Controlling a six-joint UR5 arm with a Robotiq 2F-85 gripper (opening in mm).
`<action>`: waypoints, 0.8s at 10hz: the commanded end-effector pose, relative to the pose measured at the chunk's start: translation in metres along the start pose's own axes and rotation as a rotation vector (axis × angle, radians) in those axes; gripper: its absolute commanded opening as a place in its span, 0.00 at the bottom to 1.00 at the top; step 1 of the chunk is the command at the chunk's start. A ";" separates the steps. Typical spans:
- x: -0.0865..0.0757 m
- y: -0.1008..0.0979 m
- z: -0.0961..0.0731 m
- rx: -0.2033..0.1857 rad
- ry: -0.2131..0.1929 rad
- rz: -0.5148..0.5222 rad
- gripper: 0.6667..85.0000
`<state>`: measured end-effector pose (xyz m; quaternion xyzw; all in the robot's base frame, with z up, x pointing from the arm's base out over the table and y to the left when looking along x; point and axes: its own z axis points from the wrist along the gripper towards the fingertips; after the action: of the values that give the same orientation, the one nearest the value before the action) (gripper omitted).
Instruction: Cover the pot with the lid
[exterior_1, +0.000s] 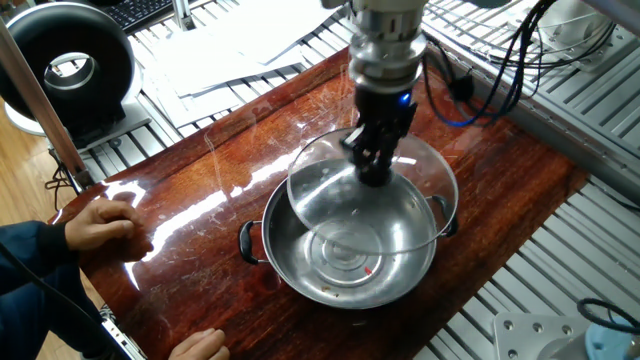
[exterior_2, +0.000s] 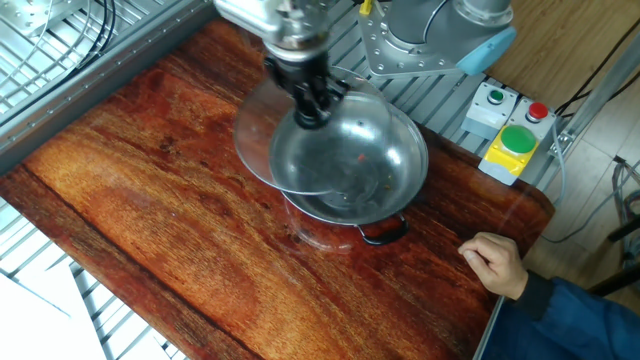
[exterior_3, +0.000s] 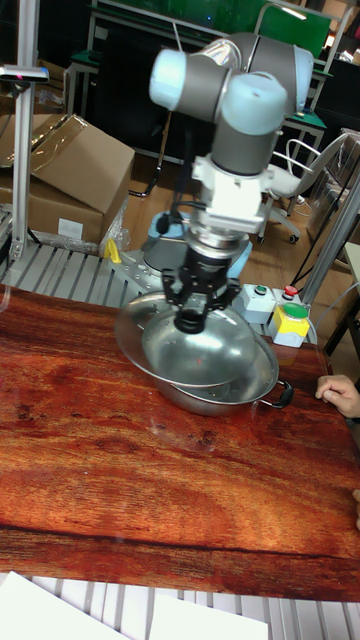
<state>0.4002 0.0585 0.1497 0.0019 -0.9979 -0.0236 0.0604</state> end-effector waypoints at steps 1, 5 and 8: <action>0.005 0.028 0.006 -0.024 -0.005 0.051 0.01; 0.007 0.044 0.019 -0.021 -0.022 0.099 0.01; 0.011 0.051 0.028 -0.015 -0.024 0.122 0.01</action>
<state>0.3899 0.0992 0.1316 -0.0461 -0.9973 -0.0237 0.0516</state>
